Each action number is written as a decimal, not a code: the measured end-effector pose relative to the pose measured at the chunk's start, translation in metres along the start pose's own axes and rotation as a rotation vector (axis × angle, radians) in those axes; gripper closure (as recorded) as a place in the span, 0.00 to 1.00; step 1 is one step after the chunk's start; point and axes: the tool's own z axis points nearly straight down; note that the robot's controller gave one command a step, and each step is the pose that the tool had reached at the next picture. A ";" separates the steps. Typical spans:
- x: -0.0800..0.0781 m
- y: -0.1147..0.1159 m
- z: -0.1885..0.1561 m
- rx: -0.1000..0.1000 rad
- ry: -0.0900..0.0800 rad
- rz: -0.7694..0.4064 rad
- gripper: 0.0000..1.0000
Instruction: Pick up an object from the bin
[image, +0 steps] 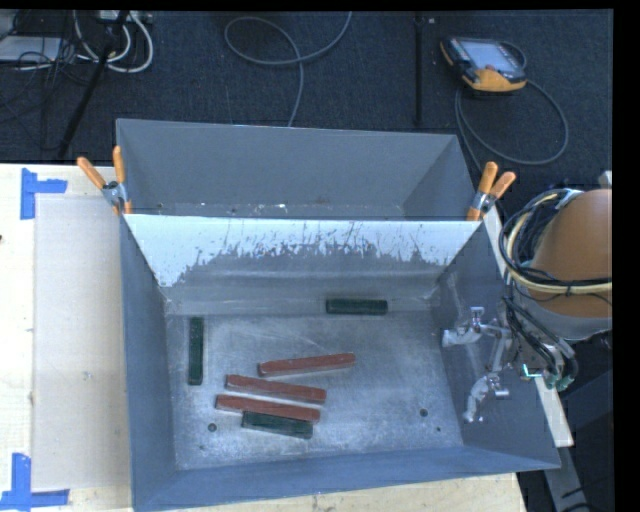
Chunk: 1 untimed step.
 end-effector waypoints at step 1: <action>-0.002 0.000 -0.004 0.001 -0.007 -0.004 0.00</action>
Offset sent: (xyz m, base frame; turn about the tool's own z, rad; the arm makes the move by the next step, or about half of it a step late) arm 0.0305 0.0690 -0.0597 0.1914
